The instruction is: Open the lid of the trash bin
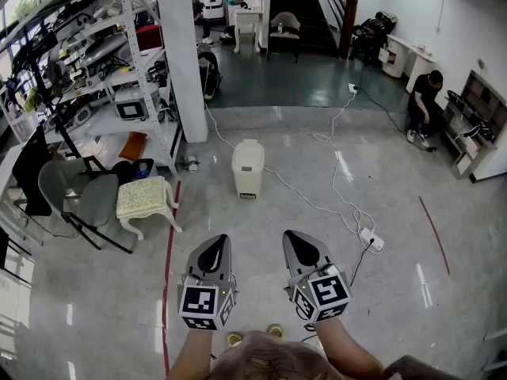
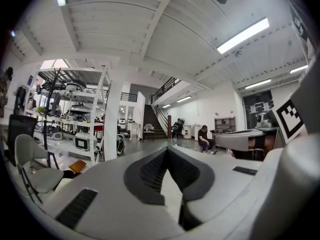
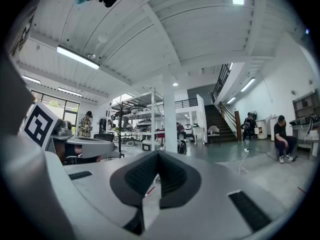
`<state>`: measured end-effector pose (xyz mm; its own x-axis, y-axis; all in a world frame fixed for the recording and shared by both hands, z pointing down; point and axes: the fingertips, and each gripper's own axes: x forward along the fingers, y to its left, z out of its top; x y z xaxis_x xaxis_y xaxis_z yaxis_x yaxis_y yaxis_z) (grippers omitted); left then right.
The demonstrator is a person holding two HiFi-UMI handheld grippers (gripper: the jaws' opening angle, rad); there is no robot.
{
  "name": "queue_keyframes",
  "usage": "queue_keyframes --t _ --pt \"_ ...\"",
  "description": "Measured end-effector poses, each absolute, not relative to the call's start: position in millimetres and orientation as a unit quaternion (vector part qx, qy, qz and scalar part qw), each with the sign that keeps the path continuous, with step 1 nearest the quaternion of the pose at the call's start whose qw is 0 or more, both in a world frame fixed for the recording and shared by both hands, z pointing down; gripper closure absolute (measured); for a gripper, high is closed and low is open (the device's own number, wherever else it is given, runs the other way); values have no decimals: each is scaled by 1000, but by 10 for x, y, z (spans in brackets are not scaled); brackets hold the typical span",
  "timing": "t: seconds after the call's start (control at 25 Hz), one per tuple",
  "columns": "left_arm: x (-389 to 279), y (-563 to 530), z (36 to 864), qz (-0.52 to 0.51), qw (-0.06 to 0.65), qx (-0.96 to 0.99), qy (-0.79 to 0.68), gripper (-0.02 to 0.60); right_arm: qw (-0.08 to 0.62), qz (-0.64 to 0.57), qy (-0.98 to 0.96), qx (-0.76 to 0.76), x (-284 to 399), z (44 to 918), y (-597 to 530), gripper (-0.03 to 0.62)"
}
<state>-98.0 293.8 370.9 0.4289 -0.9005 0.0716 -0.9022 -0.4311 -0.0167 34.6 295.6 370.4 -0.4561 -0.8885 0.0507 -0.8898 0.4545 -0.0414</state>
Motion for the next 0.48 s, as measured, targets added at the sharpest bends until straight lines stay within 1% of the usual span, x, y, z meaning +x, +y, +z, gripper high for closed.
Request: queue_keyframes --t 0.48 --pt "-845 2864 3731 39 12 843 -536 588 -5 29 -862 506 528 3667 2881 562"
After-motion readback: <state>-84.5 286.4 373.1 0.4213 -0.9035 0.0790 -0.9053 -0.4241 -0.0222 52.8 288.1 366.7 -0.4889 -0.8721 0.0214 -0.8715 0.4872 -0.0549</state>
